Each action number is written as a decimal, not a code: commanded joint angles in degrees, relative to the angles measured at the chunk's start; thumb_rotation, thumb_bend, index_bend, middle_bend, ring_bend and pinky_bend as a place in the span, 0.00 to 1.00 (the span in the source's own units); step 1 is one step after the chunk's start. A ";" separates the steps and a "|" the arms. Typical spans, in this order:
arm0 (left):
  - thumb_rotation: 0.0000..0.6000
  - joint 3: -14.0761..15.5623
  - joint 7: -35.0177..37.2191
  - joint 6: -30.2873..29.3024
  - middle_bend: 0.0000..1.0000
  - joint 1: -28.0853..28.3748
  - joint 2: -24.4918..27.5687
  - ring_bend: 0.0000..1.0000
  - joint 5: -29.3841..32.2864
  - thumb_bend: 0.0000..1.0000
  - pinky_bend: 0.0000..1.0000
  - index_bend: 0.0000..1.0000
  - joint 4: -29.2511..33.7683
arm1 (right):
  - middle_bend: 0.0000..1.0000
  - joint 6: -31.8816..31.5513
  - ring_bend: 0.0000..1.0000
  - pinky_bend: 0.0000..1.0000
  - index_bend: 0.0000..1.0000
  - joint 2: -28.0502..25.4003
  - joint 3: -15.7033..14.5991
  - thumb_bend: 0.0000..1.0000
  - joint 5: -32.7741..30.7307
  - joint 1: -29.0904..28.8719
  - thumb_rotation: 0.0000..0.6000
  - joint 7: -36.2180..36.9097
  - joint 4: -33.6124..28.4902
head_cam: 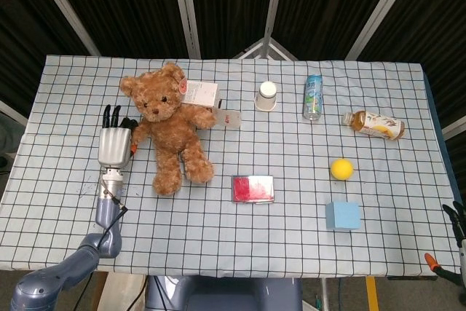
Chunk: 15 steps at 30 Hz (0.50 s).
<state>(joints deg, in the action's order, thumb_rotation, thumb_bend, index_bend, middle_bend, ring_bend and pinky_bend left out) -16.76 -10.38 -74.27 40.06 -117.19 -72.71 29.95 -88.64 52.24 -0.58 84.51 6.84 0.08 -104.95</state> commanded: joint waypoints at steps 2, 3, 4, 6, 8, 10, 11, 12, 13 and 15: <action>1.00 -0.45 0.64 -1.67 0.42 1.74 -0.77 0.11 -0.99 0.50 0.00 0.50 0.03 | 0.06 0.12 0.07 0.00 0.11 0.12 0.04 0.22 -0.19 -0.06 1.00 -0.22 0.03; 1.00 -0.53 0.52 -1.98 0.42 1.96 -0.86 0.11 -1.10 0.50 0.00 0.50 0.16 | 0.06 0.14 0.07 0.00 0.11 0.13 0.04 0.22 -0.20 -0.07 1.00 -0.23 0.05; 1.00 -0.62 0.36 -2.43 0.42 2.25 -0.96 0.11 -1.29 0.50 0.00 0.50 0.40 | 0.06 0.17 0.07 0.00 0.11 0.14 0.04 0.22 -0.20 -0.09 1.00 -0.25 0.03; 1.00 -0.69 0.01 -3.02 0.42 2.72 -1.09 0.11 -1.62 0.50 0.00 0.50 1.15 | 0.06 0.20 0.07 0.00 0.11 0.13 0.02 0.22 -0.17 -0.11 1.00 -0.31 -0.03; 1.00 -0.67 -0.42 -3.81 0.41 3.20 -1.24 0.11 -2.11 0.50 0.00 0.50 2.25 | 0.06 0.26 0.07 0.00 0.11 0.07 -0.04 0.22 -0.14 -0.11 1.00 -0.33 -0.12; 1.00 -0.63 -0.92 -4.02 0.41 3.26 -1.32 0.11 -2.23 0.50 0.00 0.50 3.16 | 0.06 0.17 0.07 0.00 0.11 0.00 -0.05 0.22 -0.11 -0.06 1.00 -0.27 -0.19; 1.00 -0.59 -1.00 -4.07 0.41 3.25 -1.32 0.11 -2.27 0.49 0.00 0.50 3.27 | 0.06 0.15 0.07 0.00 0.11 -0.01 -0.05 0.22 -0.12 -0.05 1.00 -0.26 -0.19; 1.00 -0.44 -1.29 -4.19 0.41 3.18 -1.33 0.11 -2.39 0.50 0.00 0.50 3.47 | 0.06 0.09 0.07 0.00 0.11 -0.05 -0.04 0.22 -0.11 -0.02 1.00 -0.19 -0.22; 1.00 -0.32 -1.50 -4.21 0.41 3.11 -1.33 0.11 -2.47 0.49 0.00 0.50 3.51 | 0.06 0.04 0.07 0.00 0.11 -0.08 -0.05 0.22 -0.08 0.00 1.00 -0.14 -0.24; 1.00 0.06 -2.13 -4.05 0.42 2.87 -1.29 0.11 -2.62 0.50 0.00 0.50 3.37 | 0.06 -0.11 0.07 0.00 0.11 -0.14 -0.04 0.22 -0.01 0.06 1.00 0.00 -0.24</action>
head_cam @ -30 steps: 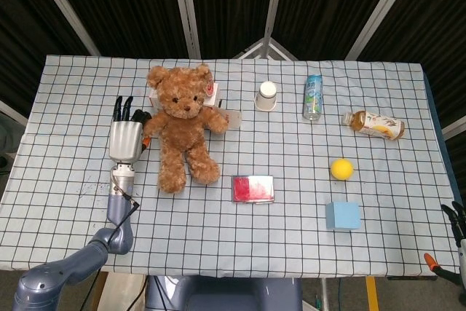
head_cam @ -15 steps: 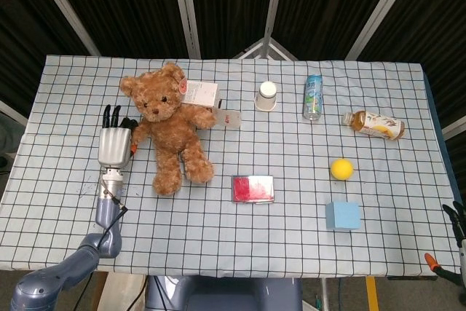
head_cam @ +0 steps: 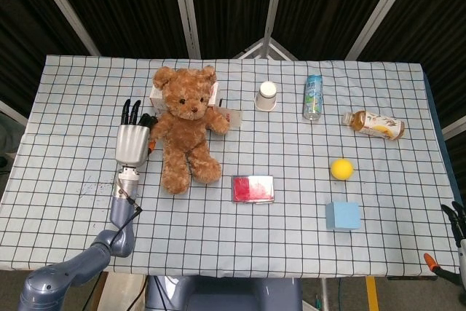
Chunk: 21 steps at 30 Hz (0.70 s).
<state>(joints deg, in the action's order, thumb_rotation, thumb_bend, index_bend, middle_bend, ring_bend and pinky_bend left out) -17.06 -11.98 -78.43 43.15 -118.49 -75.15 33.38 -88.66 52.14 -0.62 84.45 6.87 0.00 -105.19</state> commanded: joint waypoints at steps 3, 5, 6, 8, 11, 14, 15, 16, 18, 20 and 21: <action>1.00 0.72 -1.00 0.31 0.42 -0.67 0.04 0.11 -0.20 0.49 0.00 0.50 -0.57 | 0.06 -0.25 0.07 0.00 0.11 -0.10 -0.01 0.22 0.16 0.11 1.00 0.19 -0.01; 1.00 0.81 -1.01 1.02 0.42 -1.34 0.07 0.11 0.26 0.49 0.00 0.50 -1.32 | 0.06 -0.33 0.07 0.00 0.11 -0.16 -0.06 0.22 0.30 0.16 1.00 0.33 -0.04; 1.00 0.88 -0.96 1.25 0.42 -1.58 0.09 0.11 0.38 0.50 0.00 0.50 -1.67 | 0.06 -0.34 0.07 0.00 0.11 -0.17 -0.07 0.22 0.32 0.17 1.00 0.32 -0.04; 1.00 0.92 -0.64 2.01 0.42 -2.25 0.12 0.11 0.86 0.50 0.00 0.51 -2.98 | 0.06 -0.36 0.07 0.00 0.11 -0.20 -0.10 0.22 0.37 0.18 1.00 0.29 -0.09; 1.00 0.81 0.02 2.39 0.42 -2.57 -0.04 0.11 1.13 0.50 0.00 0.51 -4.37 | 0.06 -0.25 0.07 0.00 0.11 -0.15 -0.09 0.22 0.33 0.11 1.00 0.15 -0.14; 1.00 0.76 0.47 2.65 0.42 -2.73 -0.31 0.11 1.26 0.49 0.00 0.51 -5.66 | 0.06 -0.16 0.07 0.00 0.11 -0.08 -0.10 0.22 0.32 0.07 1.00 -0.09 -0.24; 1.00 0.75 0.61 2.69 0.42 -2.71 -0.40 0.11 1.27 0.49 0.00 0.51 -6.00 | 0.06 -0.15 0.07 0.00 0.11 -0.07 -0.11 0.22 0.33 0.06 1.00 -0.16 -0.28; 1.00 0.72 0.71 2.79 0.42 -2.69 -0.50 0.11 1.30 0.49 0.00 0.51 -6.27 | 0.06 -0.10 0.07 0.00 0.11 -0.03 -0.11 0.22 0.32 0.03 1.00 -0.24 -0.29; 1.00 0.59 0.80 2.79 0.41 -2.44 -0.81 0.11 1.31 0.49 0.00 0.50 -6.57 | 0.06 -0.02 0.07 0.00 0.11 0.02 -0.11 0.22 0.26 -0.01 1.00 -0.40 -0.33; 1.00 0.41 0.90 2.64 0.41 -2.08 -1.20 0.11 1.29 0.50 0.00 0.50 -6.62 | 0.06 0.08 0.07 0.00 0.11 0.06 -0.12 0.22 0.16 -0.04 1.00 -0.54 -0.36; 1.00 0.30 0.94 2.48 0.41 -1.83 -1.41 0.11 1.25 0.50 0.00 0.50 -6.58 | 0.06 0.11 0.07 0.00 0.11 0.07 -0.12 0.22 0.13 -0.05 1.00 -0.57 -0.36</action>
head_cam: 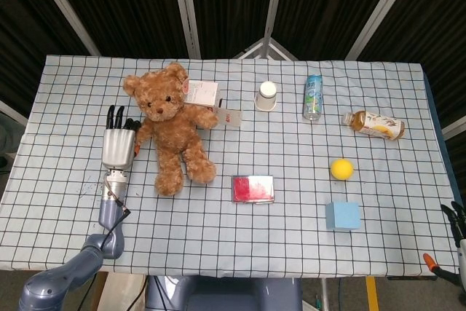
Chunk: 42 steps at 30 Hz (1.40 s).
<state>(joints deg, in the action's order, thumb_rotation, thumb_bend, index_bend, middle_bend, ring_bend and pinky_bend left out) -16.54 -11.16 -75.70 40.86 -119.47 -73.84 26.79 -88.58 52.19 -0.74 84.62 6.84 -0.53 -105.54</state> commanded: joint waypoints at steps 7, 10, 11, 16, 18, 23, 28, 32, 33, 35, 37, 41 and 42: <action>1.00 -0.40 -0.55 -2.03 0.41 2.06 -1.37 0.10 -0.99 0.49 0.00 0.49 0.91 | 0.06 -0.01 0.07 0.00 0.11 -0.06 0.06 0.22 -0.24 0.02 1.00 0.14 0.01; 1.00 -0.11 -0.76 -2.81 0.40 2.14 -1.26 0.10 -1.54 0.49 0.00 0.49 1.65 | 0.06 0.02 0.07 0.00 0.11 -0.17 -0.02 0.22 -0.13 0.04 1.00 0.35 -0.03; 1.00 0.32 -1.06 -3.11 0.40 1.90 -1.04 0.10 -1.93 0.49 0.00 0.49 1.66 | 0.06 0.07 0.07 0.00 0.11 -0.22 -0.08 0.22 -0.01 0.03 1.00 0.43 -0.05; 1.00 0.96 -1.36 -2.61 0.40 0.50 -0.19 0.10 -1.86 0.49 0.00 0.48 1.32 | 0.06 -0.09 0.07 0.00 0.11 -0.37 -0.17 0.22 0.28 0.09 1.00 0.51 -0.15; 1.00 0.81 -1.09 -2.13 0.39 -0.06 0.16 0.10 -1.41 0.49 0.00 0.48 0.92 | 0.06 -0.29 0.07 0.00 0.11 -0.41 -0.16 0.22 0.34 0.19 1.00 0.58 -0.23; 1.00 0.57 -0.59 -0.96 0.35 -0.75 0.80 0.08 -0.72 0.46 0.00 0.44 -0.02 | 0.06 -0.07 0.07 0.00 0.11 -0.36 -0.19 0.22 0.21 0.11 1.00 0.40 -0.24; 1.00 0.48 0.36 0.49 0.31 -0.72 1.58 0.06 -0.48 0.43 0.00 0.41 0.42 | 0.06 0.61 0.07 0.00 0.11 -0.24 -0.18 0.22 -0.20 -0.17 1.00 -0.05 -0.29; 1.00 0.33 0.17 0.20 0.31 -0.37 1.91 0.06 -0.63 0.43 0.00 0.41 1.27 | 0.06 0.64 0.07 0.00 0.11 -0.17 -0.13 0.22 -0.37 -0.20 1.00 -0.35 -0.39; 1.00 0.29 0.01 0.17 0.31 -0.32 1.93 0.06 -0.62 0.43 0.00 0.41 1.46 | 0.06 0.66 0.07 0.00 0.11 -0.16 -0.13 0.22 -0.39 -0.21 1.00 -0.36 -0.39; 1.00 0.26 -0.24 0.18 0.30 -0.27 1.94 0.06 -0.59 0.42 0.00 0.41 1.70 | 0.06 0.72 0.07 0.00 0.11 -0.18 -0.15 0.22 -0.42 -0.22 1.00 -0.30 -0.39; 1.00 0.37 -0.67 0.21 0.30 -0.19 1.94 0.06 -0.70 0.42 0.00 0.41 1.80 | 0.06 0.68 0.07 0.00 0.11 -0.22 -0.15 0.22 -0.44 -0.19 1.00 -0.26 -0.36; 1.00 0.23 -1.10 0.35 0.30 0.11 1.74 0.06 -0.63 0.42 0.00 0.40 2.24 | 0.06 0.51 0.07 0.00 0.11 -0.32 -0.14 0.22 -0.37 -0.12 1.00 0.04 -0.32; 1.00 0.21 -1.18 0.41 0.30 0.23 1.64 0.06 -0.63 0.42 0.00 0.40 2.34 | 0.06 0.47 0.07 0.00 0.11 -0.34 -0.14 0.22 -0.38 -0.10 1.00 0.08 -0.30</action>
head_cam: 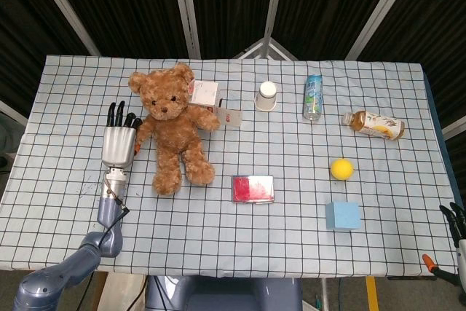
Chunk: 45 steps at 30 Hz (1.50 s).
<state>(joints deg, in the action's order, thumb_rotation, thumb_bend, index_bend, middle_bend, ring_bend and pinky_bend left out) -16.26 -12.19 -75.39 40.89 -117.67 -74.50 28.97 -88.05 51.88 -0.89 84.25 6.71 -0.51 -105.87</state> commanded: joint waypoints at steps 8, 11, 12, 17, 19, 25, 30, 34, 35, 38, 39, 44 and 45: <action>1.00 -0.21 -1.74 0.64 0.29 1.47 -1.28 0.06 -0.06 0.42 0.00 0.40 0.46 | 0.06 0.06 0.07 0.00 0.11 -0.13 0.02 0.22 -0.25 0.04 1.00 0.15 0.05; 1.00 -0.10 -2.32 0.65 0.29 1.73 -1.74 0.06 -0.19 0.42 0.00 0.40 0.51 | 0.06 -0.02 0.07 0.00 0.11 -0.22 0.07 0.22 -0.40 0.09 1.00 0.33 0.00; 1.00 -0.05 -2.44 0.62 0.29 1.75 -1.86 0.06 -0.23 0.42 0.00 0.40 0.52 | 0.06 -0.09 0.07 0.00 0.11 -0.26 0.10 0.22 -0.43 0.12 1.00 0.40 -0.01; 1.00 0.13 -2.47 -0.16 0.22 1.57 -1.80 0.02 -0.55 0.40 0.00 0.31 0.66 | 0.06 -0.27 0.07 0.00 0.11 -0.43 0.04 0.22 -0.17 0.20 1.00 0.66 -0.11; 1.00 0.47 -1.91 -0.36 0.18 1.21 -1.10 0.00 -0.89 0.40 0.00 0.26 1.06 | 0.06 -0.32 0.07 0.00 0.11 -0.45 -0.04 0.22 0.05 0.23 1.00 0.75 -0.09; 1.00 0.92 -1.16 -0.90 0.14 0.16 1.19 0.00 -1.34 0.39 0.00 0.21 2.75 | 0.06 -0.27 0.07 0.00 0.11 -0.41 -0.09 0.22 0.22 0.19 1.00 0.58 -0.16; 1.00 1.18 -1.30 -1.15 0.13 -0.66 2.66 0.00 -1.44 0.39 0.00 0.20 4.33 | 0.06 -0.09 0.07 0.00 0.11 -0.29 -0.09 0.22 0.12 0.09 1.00 0.10 -0.28; 1.00 1.85 -1.12 -1.28 0.13 -1.40 3.60 0.00 -1.87 0.39 0.00 0.21 5.08 | 0.06 0.02 0.07 0.00 0.11 -0.26 -0.05 0.22 -0.05 0.04 1.00 -0.04 -0.32; 1.00 2.02 -1.22 -1.23 0.13 -1.68 3.83 0.00 -1.89 0.39 0.00 0.21 5.18 | 0.06 0.04 0.07 0.00 0.11 -0.26 -0.06 0.22 -0.06 0.04 1.00 -0.04 -0.33; 1.00 2.44 -1.55 -1.05 0.12 -2.43 4.53 0.00 -1.89 0.39 0.00 0.21 5.54 | 0.06 -0.02 0.07 0.00 0.11 -0.26 -0.04 0.22 0.02 0.03 1.00 -0.03 -0.35; 1.00 2.50 -1.71 -0.97 0.11 -2.77 4.75 0.00 -1.75 0.39 0.00 0.21 5.69 | 0.06 -0.06 0.07 0.00 0.11 -0.25 -0.04 0.22 0.08 0.03 1.00 -0.02 -0.36; 1.00 2.93 -0.29 -1.91 0.09 -4.43 6.40 0.00 -1.93 0.39 0.00 0.20 7.51 | 0.06 -0.33 0.07 0.00 0.11 -0.39 0.00 0.22 0.19 0.12 1.00 0.14 -0.41; 1.00 2.95 0.59 -2.51 0.09 -5.00 6.92 0.00 -1.99 0.39 0.00 0.20 8.37 | 0.06 -0.32 0.07 0.00 0.11 -0.40 0.01 0.22 0.15 0.12 1.00 0.22 -0.41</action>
<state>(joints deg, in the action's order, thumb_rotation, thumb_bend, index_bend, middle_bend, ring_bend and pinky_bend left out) -13.43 -12.61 -77.18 36.61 -111.46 -76.36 36.38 -88.38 51.49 -0.89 84.41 6.82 -0.31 -106.27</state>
